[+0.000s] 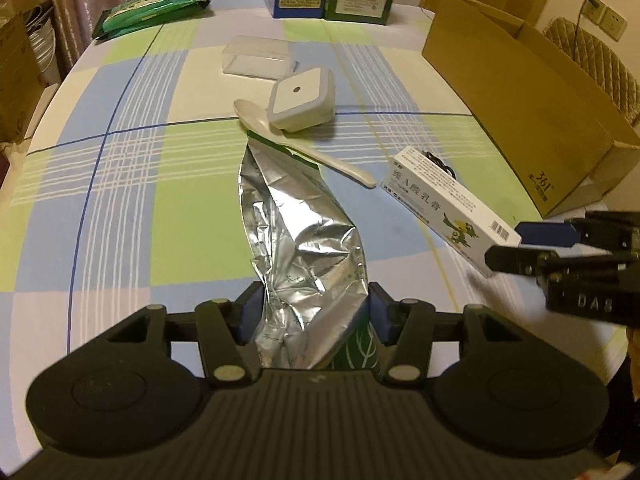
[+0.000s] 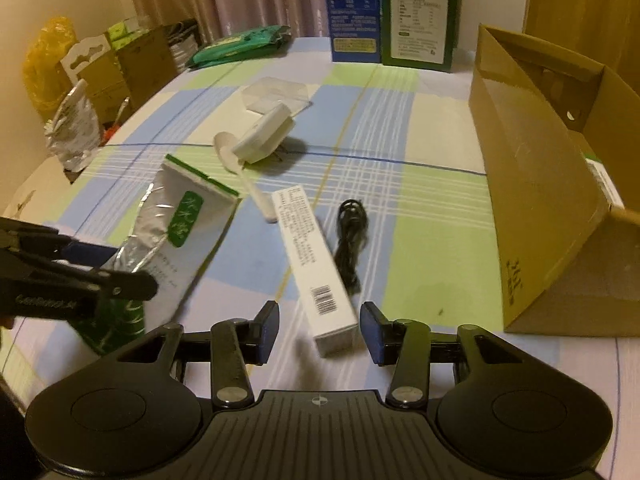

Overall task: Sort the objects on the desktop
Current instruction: 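Lift and carry the tea bag and ointment box with both tools into the cardboard box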

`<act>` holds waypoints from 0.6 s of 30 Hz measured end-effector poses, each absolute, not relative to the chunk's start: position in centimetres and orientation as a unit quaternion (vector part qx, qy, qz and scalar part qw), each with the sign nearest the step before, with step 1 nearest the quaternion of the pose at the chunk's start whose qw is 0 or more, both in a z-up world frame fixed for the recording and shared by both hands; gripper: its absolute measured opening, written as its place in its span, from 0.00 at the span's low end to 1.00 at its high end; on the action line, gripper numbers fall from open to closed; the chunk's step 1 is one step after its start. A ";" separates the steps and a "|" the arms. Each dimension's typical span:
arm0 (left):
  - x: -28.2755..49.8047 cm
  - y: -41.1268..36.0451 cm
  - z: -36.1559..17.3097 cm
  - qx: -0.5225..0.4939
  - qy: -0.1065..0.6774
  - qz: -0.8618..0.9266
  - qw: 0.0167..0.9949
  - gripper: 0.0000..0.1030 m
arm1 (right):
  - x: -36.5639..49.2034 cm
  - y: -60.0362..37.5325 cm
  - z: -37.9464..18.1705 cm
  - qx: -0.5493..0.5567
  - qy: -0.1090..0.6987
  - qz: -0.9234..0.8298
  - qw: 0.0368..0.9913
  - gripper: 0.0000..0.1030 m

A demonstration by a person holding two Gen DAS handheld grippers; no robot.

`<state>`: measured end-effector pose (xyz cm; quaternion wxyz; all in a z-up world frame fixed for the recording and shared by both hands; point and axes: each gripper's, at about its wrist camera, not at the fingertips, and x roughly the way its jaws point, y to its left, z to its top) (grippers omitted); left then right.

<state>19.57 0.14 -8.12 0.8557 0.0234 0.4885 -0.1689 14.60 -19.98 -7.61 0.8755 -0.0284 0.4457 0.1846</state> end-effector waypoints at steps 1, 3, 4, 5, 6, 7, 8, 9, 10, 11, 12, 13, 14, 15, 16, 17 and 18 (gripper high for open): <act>19.7 0.2 -8.0 0.022 0.488 -0.167 0.857 0.51 | 14.4 -19.9 -7.6 -0.031 0.442 0.187 0.877 0.41; 20.0 0.2 -7.9 0.024 0.486 -0.162 0.858 0.54 | 14.4 -19.4 -7.7 -0.043 0.436 0.192 0.878 0.41; 20.3 0.3 -7.9 0.024 0.485 -0.159 0.860 0.55 | 14.4 -19.2 -7.7 -0.048 0.433 0.194 0.879 0.39; 20.5 0.3 -7.8 0.024 0.483 -0.158 0.861 0.55 | 14.3 -19.0 -7.7 -0.056 0.428 0.192 0.881 0.35; 20.7 0.3 -7.8 0.022 0.483 -0.158 0.861 0.55 | 14.2 -18.8 -7.8 -0.064 0.425 0.192 0.882 0.21; 20.8 0.3 -7.8 0.021 0.483 -0.158 0.861 0.55 | 14.1 -18.8 -7.8 -0.067 0.425 0.196 0.881 0.22; 20.9 0.2 -7.8 0.023 0.482 -0.159 0.861 0.55 | 14.0 -18.7 -7.8 -0.063 0.428 0.200 0.879 0.21; 21.1 0.2 -7.8 0.025 0.482 -0.160 0.861 0.55 | 13.9 -18.9 -7.8 -0.059 0.431 0.205 0.877 0.21; 21.2 0.1 -7.9 0.025 0.483 -0.161 0.860 0.55 | 13.7 -19.1 -7.8 -0.049 0.436 0.210 0.874 0.21; 21.2 0.0 -7.9 0.024 0.484 -0.165 0.859 0.55 | 13.6 -19.6 -7.7 -0.027 0.444 0.215 0.870 0.21; 21.2 -0.1 -8.0 0.025 0.484 -0.167 0.858 0.55 | 13.6 -20.1 -7.6 -0.001 0.454 0.219 0.864 0.21; 21.1 -0.2 -8.0 0.027 0.484 -0.168 0.858 0.55 | 13.6 -20.9 -7.6 0.030 0.464 0.221 0.857 0.21; 21.1 -0.2 -8.1 0.030 0.484 -0.167 0.858 0.55 | 13.5 -21.7 -7.7 0.057 0.474 0.220 0.851 0.21; 21.0 -0.3 -8.3 0.032 0.485 -0.166 0.858 0.55 | 13.4 -22.3 -7.7 0.069 0.477 0.218 0.849 0.21; 21.0 -0.2 -8.4 0.032 0.486 -0.164 0.858 0.55 | 13.3 -22.8 -7.7 0.077 0.478 0.213 0.849 0.21; 21.1 -0.2 -8.6 0.032 0.487 -0.161 0.858 0.56 | 13.2 -23.3 -7.7 0.077 0.479 0.203 0.851 0.22; 21.1 -0.2 -8.7 0.032 0.485 -0.159 0.859 0.60 | 13.1 -23.6 -7.6 0.072 0.474 0.197 0.855 0.22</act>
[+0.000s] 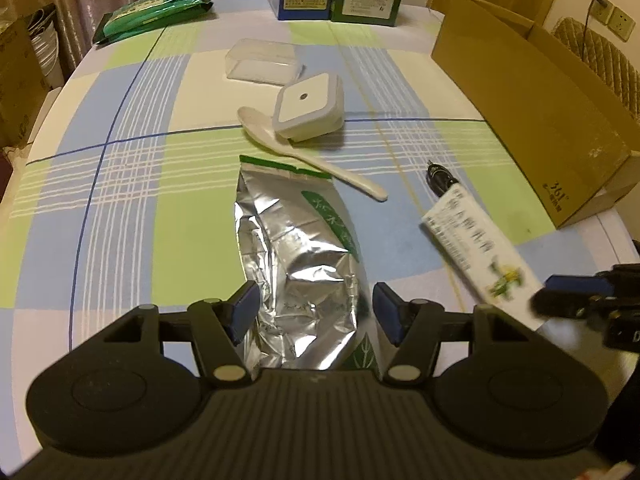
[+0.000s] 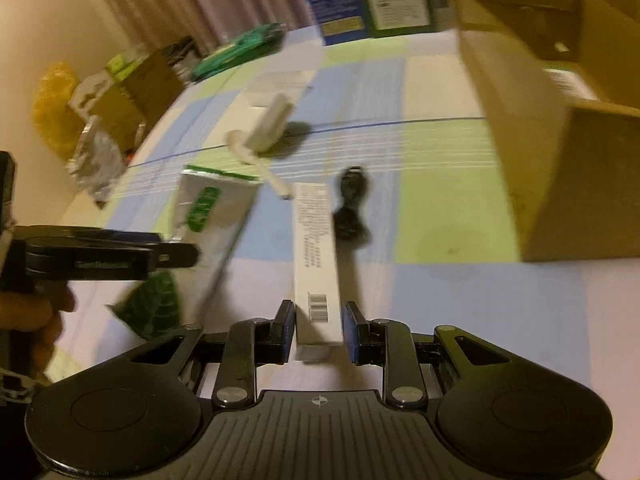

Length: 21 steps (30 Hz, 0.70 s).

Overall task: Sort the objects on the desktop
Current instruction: 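Lift and carry the tea bag and ointment box with both tools into the cardboard box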

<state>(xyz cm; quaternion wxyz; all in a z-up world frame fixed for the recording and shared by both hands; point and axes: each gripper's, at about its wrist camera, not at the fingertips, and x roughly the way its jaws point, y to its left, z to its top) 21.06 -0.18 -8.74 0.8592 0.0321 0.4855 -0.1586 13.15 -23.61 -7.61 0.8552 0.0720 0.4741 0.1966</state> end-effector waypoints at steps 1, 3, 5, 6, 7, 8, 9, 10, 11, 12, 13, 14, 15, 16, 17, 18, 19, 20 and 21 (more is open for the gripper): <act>21.1 -0.1 -8.9 0.032 0.486 -0.156 0.859 0.62 | 13.1 -23.8 -7.6 0.064 0.470 0.191 0.859 0.25; 21.3 0.0 -9.1 0.028 0.487 -0.154 0.859 0.66 | 13.1 -24.0 -7.7 0.048 0.465 0.181 0.865 0.36; 21.8 0.1 -9.3 0.024 0.490 -0.151 0.858 0.67 | 13.2 -23.7 -7.8 0.027 0.456 0.183 0.870 0.50; 22.0 0.1 -9.5 0.019 0.493 -0.153 0.856 0.67 | 13.2 -23.5 -7.9 0.016 0.451 0.188 0.872 0.53; 22.3 0.2 -9.7 0.016 0.496 -0.153 0.854 0.67 | 13.2 -23.1 -8.1 0.004 0.447 0.193 0.873 0.55; 22.5 0.1 -9.9 0.017 0.497 -0.155 0.854 0.67 | 13.3 -22.6 -8.2 -0.008 0.445 0.198 0.873 0.55; 22.7 0.0 -10.0 0.018 0.498 -0.155 0.853 0.67 | 13.4 -22.1 -8.5 -0.019 0.442 0.202 0.874 0.56; 22.9 -0.2 -10.1 0.021 0.498 -0.155 0.853 0.67 | 13.4 -21.7 -8.8 -0.030 0.439 0.204 0.875 0.56; 23.0 -0.3 -10.2 0.025 0.498 -0.156 0.853 0.67 | 13.5 -21.1 -9.0 -0.047 0.434 0.202 0.877 0.56; 23.2 -0.5 -10.3 0.028 0.497 -0.156 0.853 0.67 | 13.6 -20.8 -9.3 -0.060 0.430 0.203 0.878 0.56; 23.3 -0.6 -10.4 0.029 0.497 -0.155 0.853 0.67 | 13.6 -20.3 -9.6 -0.071 0.427 0.204 0.878 0.56; 23.5 -0.6 -10.5 0.030 0.499 -0.156 0.852 0.67 | 13.6 -19.9 -9.8 -0.081 0.425 0.206 0.878 0.56; 23.6 -0.7 -10.6 0.031 0.501 -0.156 0.851 0.66 | 13.7 -19.6 -10.1 -0.089 0.423 0.206 0.878 0.56; 23.6 -0.8 -10.7 0.034 0.502 -0.158 0.850 0.65 | 13.7 -19.4 -10.3 -0.094 0.421 0.206 0.878 0.56; 23.6 -0.9 -10.7 0.036 0.502 -0.160 0.849 0.62 | 13.8 -19.2 -10.5 -0.095 0.422 0.206 0.878 0.56; 23.4 -0.9 -10.7 0.036 0.500 -0.163 0.850 0.55 | 13.9 -19.1 -10.7 -0.093 0.424 0.206 0.877 0.56; 23.3 -0.9 -10.5 0.036 0.498 -0.167 0.850 0.51 | 14.0 -19.1 -10.8 -0.092 0.425 0.206 0.877 0.56; 23.0 -0.9 -10.3 0.039 0.495 -0.166 0.852 0.49 | 13.9 -19.1 -10.9 -0.092 0.423 0.205 0.878 0.56; 22.8 -1.0 -10.2 0.046 0.492 -0.165 0.854 0.49 | 13.8 -19.2 -10.8 -0.092 0.422 0.205 0.878 0.55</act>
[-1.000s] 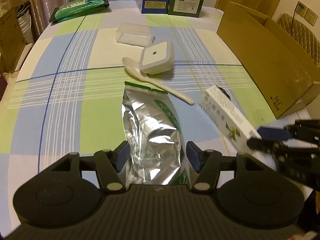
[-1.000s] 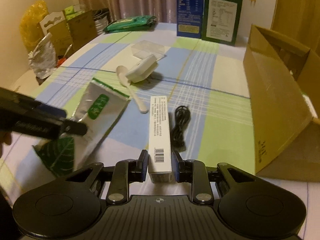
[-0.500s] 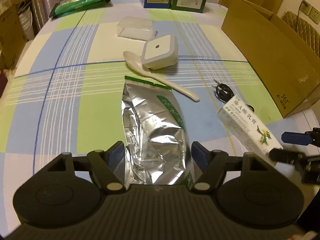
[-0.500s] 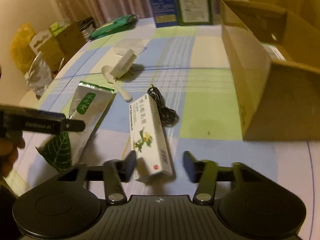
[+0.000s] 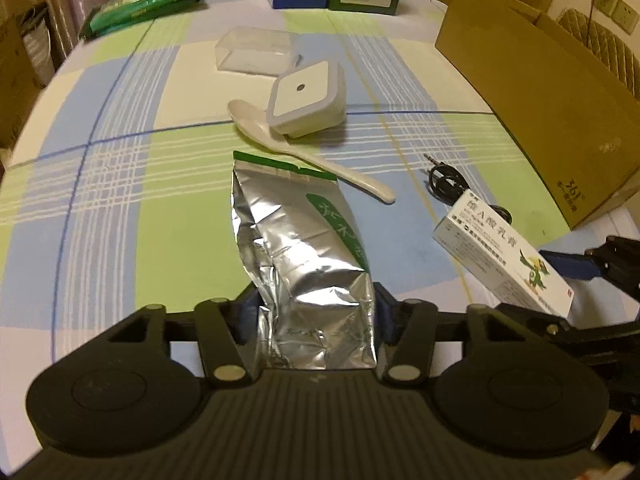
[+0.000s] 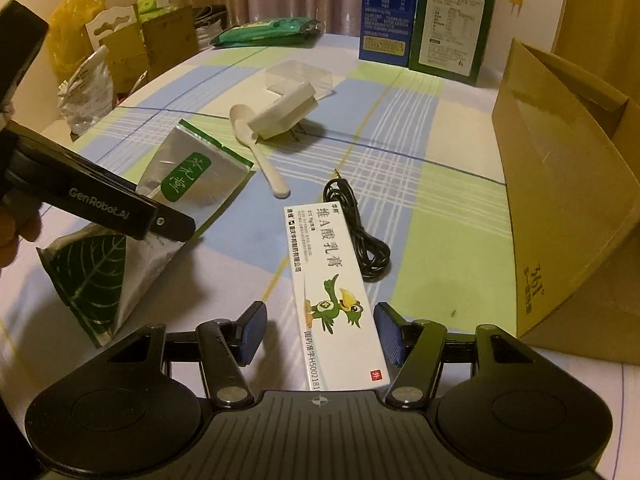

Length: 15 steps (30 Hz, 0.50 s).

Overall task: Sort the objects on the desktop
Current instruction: 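Lift and carry the tea bag and ointment box with both tools into the cardboard box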

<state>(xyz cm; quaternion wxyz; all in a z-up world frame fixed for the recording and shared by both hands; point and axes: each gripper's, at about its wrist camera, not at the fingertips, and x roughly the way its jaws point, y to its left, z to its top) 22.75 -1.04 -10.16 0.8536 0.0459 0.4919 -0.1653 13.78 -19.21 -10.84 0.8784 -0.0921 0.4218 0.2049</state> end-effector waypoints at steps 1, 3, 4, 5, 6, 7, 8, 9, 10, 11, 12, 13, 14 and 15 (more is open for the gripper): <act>22.5 -1.1 -10.2 0.050 0.490 -0.166 0.854 0.49 | 13.7 -19.3 -10.9 -0.092 0.421 0.205 0.879 0.55; 22.1 -1.0 -10.2 0.049 0.490 -0.168 0.854 0.49 | 13.7 -19.3 -11.0 -0.094 0.419 0.206 0.879 0.55; 22.2 -1.0 -10.3 0.048 0.492 -0.167 0.853 0.50 | 13.7 -19.3 -11.0 -0.096 0.419 0.206 0.879 0.55; 22.3 -1.1 -10.3 0.050 0.495 -0.166 0.851 0.55 | 13.7 -19.3 -11.1 -0.097 0.419 0.207 0.879 0.55; 22.3 -1.2 -10.4 0.055 0.498 -0.166 0.849 0.59 | 13.7 -19.3 -11.2 -0.098 0.419 0.207 0.879 0.55; 22.4 -1.4 -10.5 0.064 0.499 -0.166 0.848 0.60 | 13.7 -19.3 -11.2 -0.099 0.418 0.208 0.879 0.55; 22.4 -1.7 -10.7 0.073 0.501 -0.167 0.846 0.62 | 13.7 -19.2 -11.2 -0.101 0.419 0.209 0.878 0.55; 22.4 -1.9 -10.8 0.080 0.502 -0.167 0.845 0.64 | 13.8 -19.2 -11.2 -0.103 0.418 0.210 0.878 0.55; 22.3 -2.0 -10.9 0.085 0.501 -0.168 0.845 0.64 | 13.9 -19.1 -11.2 -0.105 0.417 0.210 0.878 0.55; 22.3 -2.1 -11.0 0.092 0.501 -0.169 0.844 0.64 | 14.0 -19.0 -11.2 -0.106 0.415 0.210 0.879 0.55; 22.3 -2.2 -11.0 0.098 0.501 -0.169 0.843 0.64 | 14.1 -19.0 -11.2 -0.108 0.414 0.209 0.879 0.55; 22.3 -2.3 -11.0 0.100 0.502 -0.168 0.842 0.64 | 14.2 -18.9 -11.2 -0.108 0.414 0.208 0.879 0.55; 22.3 -2.3 -11.0 0.101 0.503 -0.170 0.842 0.59 | 14.4 -18.9 -11.3 -0.108 0.416 0.207 0.879 0.55; 22.4 -2.3 -10.9 0.099 0.504 -0.173 0.840 0.53 | 14.5 -18.9 -11.4 -0.107 0.417 0.206 0.879 0.54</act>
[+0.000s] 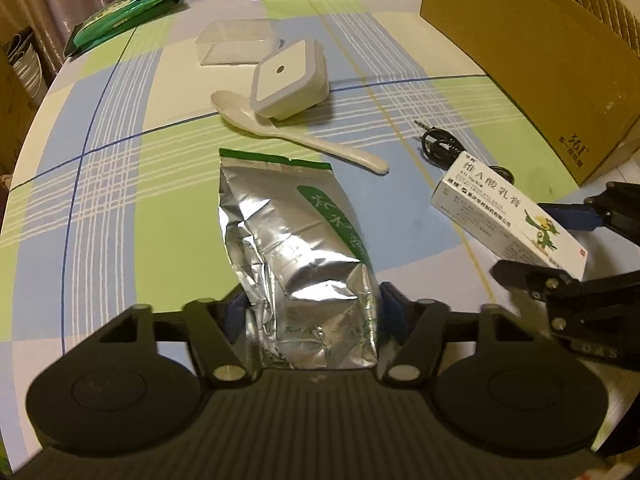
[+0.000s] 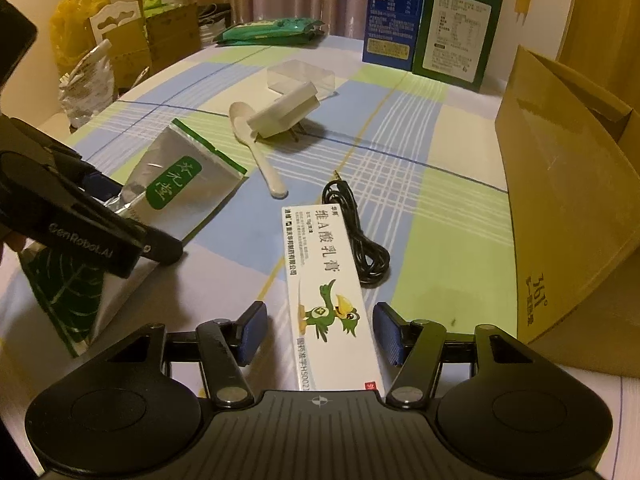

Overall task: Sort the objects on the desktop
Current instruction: 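Lift and carry the tea bag and ointment box with both tools into the cardboard box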

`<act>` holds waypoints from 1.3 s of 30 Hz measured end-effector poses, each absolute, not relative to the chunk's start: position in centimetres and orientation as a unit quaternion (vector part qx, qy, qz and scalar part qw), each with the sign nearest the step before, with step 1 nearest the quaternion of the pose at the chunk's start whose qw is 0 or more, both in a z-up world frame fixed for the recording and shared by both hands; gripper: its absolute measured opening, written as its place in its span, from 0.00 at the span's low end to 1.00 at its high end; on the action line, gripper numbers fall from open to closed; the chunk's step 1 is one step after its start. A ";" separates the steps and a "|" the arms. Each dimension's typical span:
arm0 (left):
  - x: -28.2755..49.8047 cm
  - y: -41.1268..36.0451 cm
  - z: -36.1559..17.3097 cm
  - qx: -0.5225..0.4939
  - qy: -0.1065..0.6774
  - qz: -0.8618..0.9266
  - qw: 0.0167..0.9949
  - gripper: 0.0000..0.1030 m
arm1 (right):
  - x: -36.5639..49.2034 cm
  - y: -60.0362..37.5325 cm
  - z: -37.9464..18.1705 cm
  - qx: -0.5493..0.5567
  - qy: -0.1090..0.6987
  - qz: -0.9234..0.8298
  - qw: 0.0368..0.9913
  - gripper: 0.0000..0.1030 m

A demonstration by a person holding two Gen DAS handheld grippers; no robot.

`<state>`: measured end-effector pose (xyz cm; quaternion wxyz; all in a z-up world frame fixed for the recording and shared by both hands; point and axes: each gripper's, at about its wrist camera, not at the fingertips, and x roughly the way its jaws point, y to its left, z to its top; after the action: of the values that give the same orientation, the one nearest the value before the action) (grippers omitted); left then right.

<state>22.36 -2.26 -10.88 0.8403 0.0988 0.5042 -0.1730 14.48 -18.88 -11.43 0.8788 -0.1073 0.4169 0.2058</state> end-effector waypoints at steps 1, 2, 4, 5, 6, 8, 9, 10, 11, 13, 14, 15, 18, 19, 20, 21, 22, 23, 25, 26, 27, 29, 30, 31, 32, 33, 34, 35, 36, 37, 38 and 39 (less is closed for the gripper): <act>22.4 -2.2 -10.8 0.096 0.507 -0.173 0.839 0.52 | 14.5 -18.9 -11.5 -0.106 0.417 0.205 0.879 0.45; 22.4 -2.1 -10.6 0.095 0.508 -0.173 0.839 0.49 | 14.6 -18.9 -11.5 -0.106 0.417 0.205 0.879 0.37; 22.3 -2.0 -10.4 0.093 0.508 -0.174 0.838 0.46 | 14.5 -18.9 -11.4 -0.106 0.415 0.205 0.880 0.34; 22.1 -2.0 -10.2 0.090 0.509 -0.176 0.838 0.45 | 14.4 -19.0 -11.3 -0.106 0.416 0.204 0.880 0.34; 21.9 -1.9 -10.1 0.087 0.510 -0.177 0.837 0.44 | 14.2 -19.1 -11.2 -0.103 0.416 0.205 0.880 0.34; 21.3 -1.9 -9.8 0.083 0.509 -0.177 0.838 0.44 | 13.9 -19.3 -10.9 -0.096 0.415 0.206 0.881 0.34; 21.1 -1.9 -9.6 0.083 0.508 -0.177 0.839 0.44 | 13.6 -19.4 -10.7 -0.094 0.413 0.205 0.882 0.34; 20.8 -1.9 -9.5 0.082 0.507 -0.176 0.840 0.44 | 13.4 -19.6 -10.5 -0.091 0.412 0.204 0.884 0.34; 20.5 -1.8 -9.3 0.079 0.507 -0.175 0.840 0.44 | 13.1 -19.7 -10.2 -0.088 0.410 0.203 0.885 0.34; 20.0 -1.7 -8.8 0.076 0.506 -0.174 0.841 0.44 | 12.6 -20.0 -9.7 -0.077 0.409 0.201 0.887 0.34; 19.8 -1.7 -8.6 0.074 0.506 -0.174 0.842 0.44 | 12.4 -20.2 -9.4 -0.070 0.408 0.200 0.888 0.34; 19.6 -1.7 -8.4 0.074 0.506 -0.174 0.842 0.44 | 12.1 -20.2 -9.1 -0.066 0.407 0.199 0.889 0.34; 18.9 -2.0 -7.4 0.077 0.501 -0.173 0.845 0.44 | 11.4 -20.7 -8.1 -0.053 0.403 0.193 0.893 0.34; 18.7 -2.1 -7.1 0.077 0.499 -0.174 0.845 0.44 | 11.2 -20.8 -7.8 -0.050 0.402 0.190 0.894 0.34; 18.5 -2.2 -6.8 0.076 0.497 -0.175 0.847 0.44 | 11.0 -21.0 -7.4 -0.047 0.400 0.187 0.896 0.34; 18.2 -2.4 -6.4 0.075 0.495 -0.176 0.848 0.44 | 10.8 -21.2 -7.2 -0.045 0.399 0.186 0.897 0.34; 18.0 -2.6 -6.1 0.074 0.493 -0.177 0.849 0.44 | 10.5 -21.4 -6.9 -0.044 0.398 0.183 0.898 0.34; 17.7 -2.8 -5.8 0.073 0.491 -0.178 0.850 0.44 | 10.3 -21.6 -6.5 -0.043 0.395 0.181 0.900 0.34; 17.2 -3.2 -5.1 0.069 0.486 -0.182 0.852 0.44 | 9.9 -22.2 -5.9 -0.040 0.391 0.176 0.903 0.34; 16.9 -3.5 -4.8 0.066 0.484 -0.185 0.853 0.44 | 9.7 -22.5 -5.5 -0.038 0.389 0.172 0.904 0.34; 16.7 -3.7 -4.5 0.064 0.482 -0.187 0.854 0.44 | 9.5 -22.7 -5.2 -0.036 0.386 0.169 0.906 0.34; 16.2 -4.4 -4.0 0.060 0.478 -0.193 0.855 0.44 | 9.1 -23.3 -4.4 -0.034 0.381 0.163 0.909 0.34; 15.9 -4.7 -3.7 0.059 0.476 -0.196 0.855 0.44 | 8.9 -23.6 -4.1 -0.032 0.378 0.160 0.911 0.34; 15.6 -5.1 -3.4 0.059 0.474 -0.199 0.856 0.44 | 8.7 -24.0 -3.6 -0.030 0.374 0.157 0.913 0.34; 15.5 -5.4 -3.2 0.059 0.472 -0.201 0.856 0.44 | 8.5 -24.3 -3.2 -0.028 0.371 0.154 0.915 0.34; 15.3 -5.8 -3.0 0.058 0.470 -0.203 0.857 0.44 | 8.3 -24.6 -2.9 -0.027 0.368 0.151 0.917 0.34; 15.1 -6.2 -2.7 0.057 0.468 -0.206 0.857 0.44 | 8.2 -24.9 -2.5 -0.026 0.365 0.149 0.919 0.34; 14.9 -6.5 -2.4 0.056 0.467 -0.209 0.858 0.44 | 8.0 -25.2 -2.1 -0.024 0.361 0.146 0.921 0.34; 14.7 -6.9 -2.2 0.055 0.464 -0.212 0.858 0.44 | 7.8 -25.5 -1.8 -0.023 0.358 0.144 0.922 0.34; 14.5 -7.2 -2.0 0.054 0.463 -0.215 0.858 0.44 | 7.6 -25.7 -1.5 -0.022 0.356 0.141 0.924 0.34; 14.3 -7.6 -1.8 0.055 0.461 -0.218 0.858 0.44 | 7.4 -26.0 -1.2 -0.021 0.353 0.139 0.925 0.34; 14.2 -7.9 -1.6 0.055 0.460 -0.221 0.858 0.44 | 7.2 -26.4 -0.9 -0.019 0.351 0.136 0.926 0.34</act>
<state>14.16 -7.92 -1.64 0.8585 0.0552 0.4597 -0.2206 7.22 -26.36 -0.90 0.9263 -0.0194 0.3508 0.1363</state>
